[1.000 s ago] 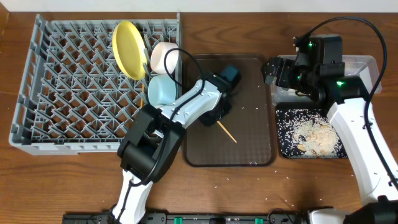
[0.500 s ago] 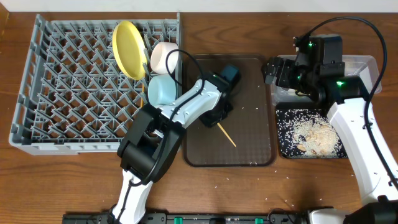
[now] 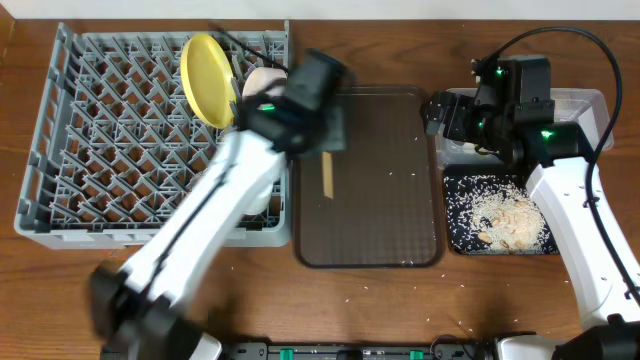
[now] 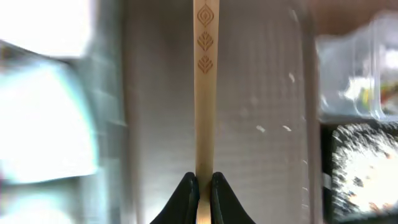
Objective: Sort waste into correct bins and load items into the dishwasher
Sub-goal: 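Carry the second chopstick left and stand it in the rack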
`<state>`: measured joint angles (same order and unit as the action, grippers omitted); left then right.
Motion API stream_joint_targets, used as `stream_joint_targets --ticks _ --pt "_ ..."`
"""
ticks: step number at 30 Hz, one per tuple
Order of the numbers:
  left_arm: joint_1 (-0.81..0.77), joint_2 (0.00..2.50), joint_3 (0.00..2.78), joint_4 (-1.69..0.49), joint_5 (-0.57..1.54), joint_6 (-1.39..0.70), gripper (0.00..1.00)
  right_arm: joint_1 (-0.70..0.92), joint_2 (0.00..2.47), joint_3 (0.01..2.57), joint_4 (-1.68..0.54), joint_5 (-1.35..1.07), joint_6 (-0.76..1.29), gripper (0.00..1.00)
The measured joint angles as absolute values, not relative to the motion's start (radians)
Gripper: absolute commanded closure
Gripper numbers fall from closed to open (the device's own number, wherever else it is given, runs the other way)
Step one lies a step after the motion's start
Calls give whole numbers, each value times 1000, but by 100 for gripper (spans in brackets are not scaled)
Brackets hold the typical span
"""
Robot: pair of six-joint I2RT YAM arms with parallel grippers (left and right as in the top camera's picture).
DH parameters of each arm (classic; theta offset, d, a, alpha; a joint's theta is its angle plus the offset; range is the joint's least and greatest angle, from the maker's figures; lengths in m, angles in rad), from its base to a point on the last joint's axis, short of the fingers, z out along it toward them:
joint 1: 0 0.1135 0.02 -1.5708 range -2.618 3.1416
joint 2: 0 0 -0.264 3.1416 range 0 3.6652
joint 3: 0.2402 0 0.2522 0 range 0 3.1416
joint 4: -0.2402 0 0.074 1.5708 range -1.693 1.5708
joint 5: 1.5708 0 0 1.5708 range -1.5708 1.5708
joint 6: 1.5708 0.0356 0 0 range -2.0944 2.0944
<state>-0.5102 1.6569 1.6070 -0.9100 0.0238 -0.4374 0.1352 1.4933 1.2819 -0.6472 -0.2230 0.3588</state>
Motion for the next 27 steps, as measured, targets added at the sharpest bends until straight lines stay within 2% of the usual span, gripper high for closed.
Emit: stream_joint_targets --ticks 5,9,18,27 --pt "-406 1525 1612 -1035 -135 -264 93 135 1493 1282 -647 -223 359 1" --pt "-332 1510 1603 -1134 -245 -177 92 135 1493 1282 -647 -223 359 1" --pt "-225 1571 1454 -1087 -329 -111 92 135 1493 1282 -647 -223 359 1" --pt "-212 1666 1390 -1047 -339 -96 92 135 1493 1282 -647 -223 359 1"
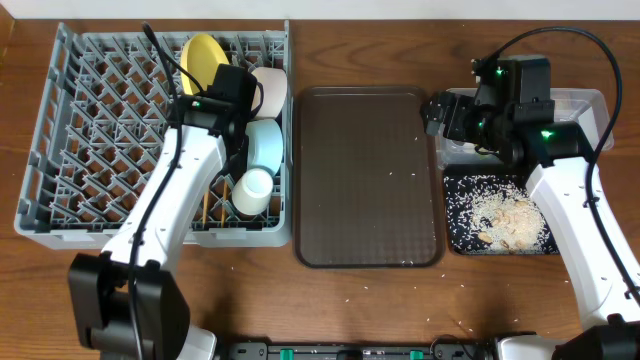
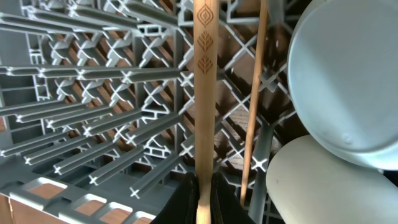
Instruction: Sort waste into correct bins and load items into the dishwasher
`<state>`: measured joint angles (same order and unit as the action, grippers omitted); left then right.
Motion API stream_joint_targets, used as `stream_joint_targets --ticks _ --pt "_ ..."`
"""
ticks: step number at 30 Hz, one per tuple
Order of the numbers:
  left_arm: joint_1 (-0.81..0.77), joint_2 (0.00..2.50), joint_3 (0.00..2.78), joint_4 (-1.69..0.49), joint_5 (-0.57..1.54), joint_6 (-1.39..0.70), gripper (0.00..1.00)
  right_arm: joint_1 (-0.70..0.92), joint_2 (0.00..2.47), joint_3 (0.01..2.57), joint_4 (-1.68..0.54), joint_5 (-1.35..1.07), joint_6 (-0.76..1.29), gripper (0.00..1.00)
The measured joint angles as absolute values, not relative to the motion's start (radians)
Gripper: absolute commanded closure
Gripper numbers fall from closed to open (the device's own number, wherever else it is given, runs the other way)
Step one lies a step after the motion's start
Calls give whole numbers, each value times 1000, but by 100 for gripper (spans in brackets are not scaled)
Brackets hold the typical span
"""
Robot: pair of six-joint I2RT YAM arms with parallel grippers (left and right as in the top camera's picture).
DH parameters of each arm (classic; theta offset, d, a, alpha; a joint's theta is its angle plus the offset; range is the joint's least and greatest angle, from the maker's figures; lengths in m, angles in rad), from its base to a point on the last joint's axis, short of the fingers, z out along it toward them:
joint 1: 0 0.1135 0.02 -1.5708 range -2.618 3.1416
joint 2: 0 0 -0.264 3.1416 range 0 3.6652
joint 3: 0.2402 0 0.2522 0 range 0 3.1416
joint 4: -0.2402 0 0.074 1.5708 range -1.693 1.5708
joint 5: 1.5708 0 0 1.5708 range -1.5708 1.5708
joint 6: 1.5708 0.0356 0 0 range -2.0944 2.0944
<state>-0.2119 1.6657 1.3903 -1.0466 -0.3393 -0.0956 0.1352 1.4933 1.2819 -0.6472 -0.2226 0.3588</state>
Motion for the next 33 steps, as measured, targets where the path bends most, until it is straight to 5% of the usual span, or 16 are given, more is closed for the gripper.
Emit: stream_joint_targets --ticks 4,7,10,28,33 --pt "-212 1703 1384 -1045 -340 -96 87 135 1493 1282 -647 -223 359 1" --pt "-212 1728 1383 -1041 -340 -92 67 135 1493 1282 -647 -223 359 1" --pt "-212 1744 1381 -1033 -340 -88 58 135 1493 1282 -647 -223 359 1" --pt "-242 1650 1480 -1048 -313 -100 56 135 1493 1282 -647 -223 359 1" --pt "-290 1465 1508 -1007 -255 -102 41 135 1493 1282 -647 -223 359 1"
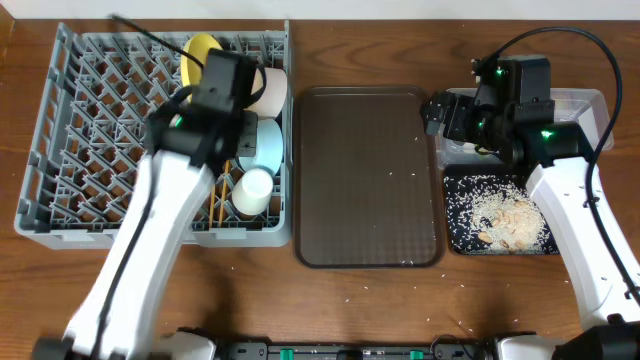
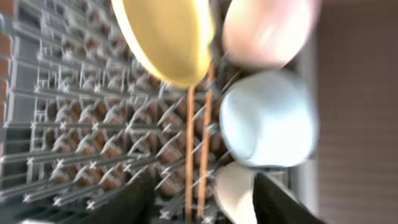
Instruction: Sort waste into correct bins and load items into the dishwasher
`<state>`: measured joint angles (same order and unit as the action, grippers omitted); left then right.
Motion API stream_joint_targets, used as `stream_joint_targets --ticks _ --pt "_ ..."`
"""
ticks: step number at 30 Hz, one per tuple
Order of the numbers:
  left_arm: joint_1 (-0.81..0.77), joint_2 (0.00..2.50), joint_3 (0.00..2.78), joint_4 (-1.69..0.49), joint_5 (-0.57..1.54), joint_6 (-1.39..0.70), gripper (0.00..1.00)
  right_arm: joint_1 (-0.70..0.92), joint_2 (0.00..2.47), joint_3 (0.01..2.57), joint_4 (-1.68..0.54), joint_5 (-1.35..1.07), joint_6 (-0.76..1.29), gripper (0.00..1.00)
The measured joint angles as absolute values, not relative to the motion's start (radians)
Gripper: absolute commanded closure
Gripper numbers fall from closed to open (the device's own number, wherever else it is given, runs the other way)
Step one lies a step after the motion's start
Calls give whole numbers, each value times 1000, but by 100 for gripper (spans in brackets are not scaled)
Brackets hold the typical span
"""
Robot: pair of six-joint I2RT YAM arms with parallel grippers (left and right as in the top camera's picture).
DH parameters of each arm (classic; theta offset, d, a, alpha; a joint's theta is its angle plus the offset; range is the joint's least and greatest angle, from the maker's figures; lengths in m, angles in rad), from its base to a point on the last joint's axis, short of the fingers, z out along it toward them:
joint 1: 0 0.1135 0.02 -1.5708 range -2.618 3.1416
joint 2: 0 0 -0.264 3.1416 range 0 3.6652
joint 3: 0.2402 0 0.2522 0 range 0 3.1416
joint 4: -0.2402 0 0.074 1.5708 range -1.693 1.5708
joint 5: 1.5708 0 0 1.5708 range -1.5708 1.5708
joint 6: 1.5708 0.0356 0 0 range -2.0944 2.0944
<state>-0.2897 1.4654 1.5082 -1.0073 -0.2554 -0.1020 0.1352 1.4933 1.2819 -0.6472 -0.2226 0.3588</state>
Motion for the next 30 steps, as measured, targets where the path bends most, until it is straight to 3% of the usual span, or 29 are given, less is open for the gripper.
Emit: stream_joint_targets --ticks 9,12,23,30 --pt "-329 1090 1503 -1023 -220 -128 30 135 1493 1282 -647 -223 359 1" --pt "-329 935 1443 -1023 -225 -128 21 135 1493 1282 -647 -223 359 1" --pt "-329 353 992 -828 -239 -233 13 135 1493 1282 -647 -221 359 1" --pt "-329 209 707 -752 -239 -387 8 135 1493 1282 -647 -220 359 1"
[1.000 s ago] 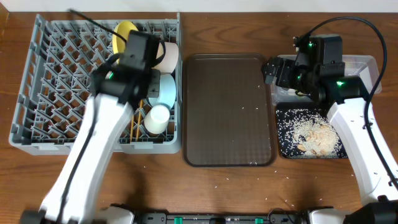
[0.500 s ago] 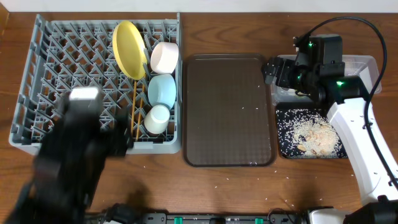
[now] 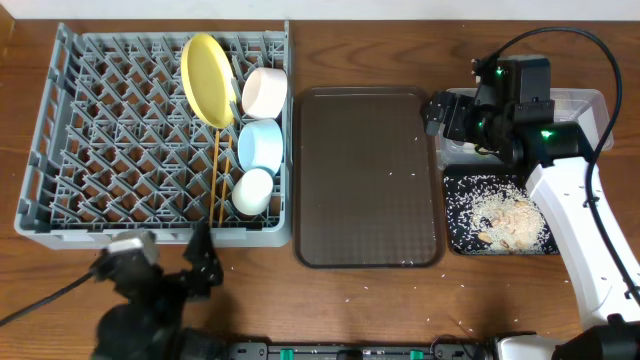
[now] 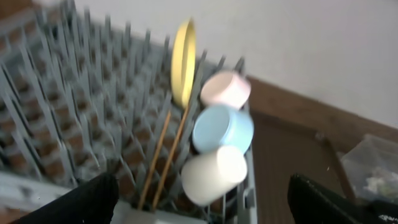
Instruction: Sort waste into correct bins and load items into the dishwasher
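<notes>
The grey dish rack holds a yellow plate on edge, a pink cup, a blue cup, a white cup and two wooden sticks side by side. From the front, the left wrist view shows the yellow plate, white cup and sticks. My left gripper is open and empty, low at the table's front, before the rack. My right gripper hangs at the clear bin's left end; its jaws are unclear.
A brown tray lies bare in the middle. At the right, a clear plastic bin sits behind a black tray of rice and food scraps. Rice grains dot the wooden table.
My left arm has left the spot above the rack and is now down at the table's front edge, gripper still open. The two sticks stay in the rack. The right arm has not moved.
My left gripper was shut on a wooden stick above the brown tray. Then it held the stick over the rack beside another stick. Then it was open above the rack, both sticks lying there. Now it is drawn back, empty.
</notes>
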`<state>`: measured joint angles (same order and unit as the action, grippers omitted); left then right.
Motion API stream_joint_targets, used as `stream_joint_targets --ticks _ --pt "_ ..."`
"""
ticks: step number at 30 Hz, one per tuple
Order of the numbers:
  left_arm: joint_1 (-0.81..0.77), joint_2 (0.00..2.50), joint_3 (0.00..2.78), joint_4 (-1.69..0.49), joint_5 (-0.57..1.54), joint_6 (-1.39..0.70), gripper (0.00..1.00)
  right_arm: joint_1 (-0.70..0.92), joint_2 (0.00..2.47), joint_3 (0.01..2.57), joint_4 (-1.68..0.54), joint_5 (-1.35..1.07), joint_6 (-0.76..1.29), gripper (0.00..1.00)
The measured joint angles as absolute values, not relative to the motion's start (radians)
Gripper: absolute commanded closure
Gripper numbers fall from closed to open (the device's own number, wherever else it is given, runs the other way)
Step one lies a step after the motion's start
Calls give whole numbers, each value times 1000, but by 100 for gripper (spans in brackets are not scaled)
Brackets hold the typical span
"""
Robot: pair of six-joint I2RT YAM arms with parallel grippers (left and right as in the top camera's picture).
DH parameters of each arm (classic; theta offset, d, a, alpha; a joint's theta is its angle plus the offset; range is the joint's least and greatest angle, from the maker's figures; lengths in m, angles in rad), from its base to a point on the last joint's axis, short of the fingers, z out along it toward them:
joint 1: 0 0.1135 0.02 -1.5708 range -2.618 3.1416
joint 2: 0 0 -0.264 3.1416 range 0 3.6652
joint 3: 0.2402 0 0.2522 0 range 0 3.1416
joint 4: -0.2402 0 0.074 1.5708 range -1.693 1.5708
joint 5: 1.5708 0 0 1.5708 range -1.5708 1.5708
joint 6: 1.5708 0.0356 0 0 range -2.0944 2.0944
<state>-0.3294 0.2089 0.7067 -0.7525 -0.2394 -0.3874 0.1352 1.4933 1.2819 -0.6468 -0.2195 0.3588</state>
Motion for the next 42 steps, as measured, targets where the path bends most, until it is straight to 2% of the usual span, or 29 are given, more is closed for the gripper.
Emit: stream_joint_targets --ticks 7,19,32,36,42 --pt "-329 227 611 -658 -159 -521 6 135 1493 1282 -647 -220 359 1" --pt "-329 227 611 -701 -119 -522 5 135 1493 1282 -647 -220 359 1" --pt "-328 225 586 -667 -134 -98 5 135 1493 1282 -647 -220 359 1" --pt "-282 222 466 -510 -134 26 5 135 1493 1282 -648 -220 359 1" --pt "-181 210 275 -178 -134 82 5 135 1493 1282 -648 -219 359 1"
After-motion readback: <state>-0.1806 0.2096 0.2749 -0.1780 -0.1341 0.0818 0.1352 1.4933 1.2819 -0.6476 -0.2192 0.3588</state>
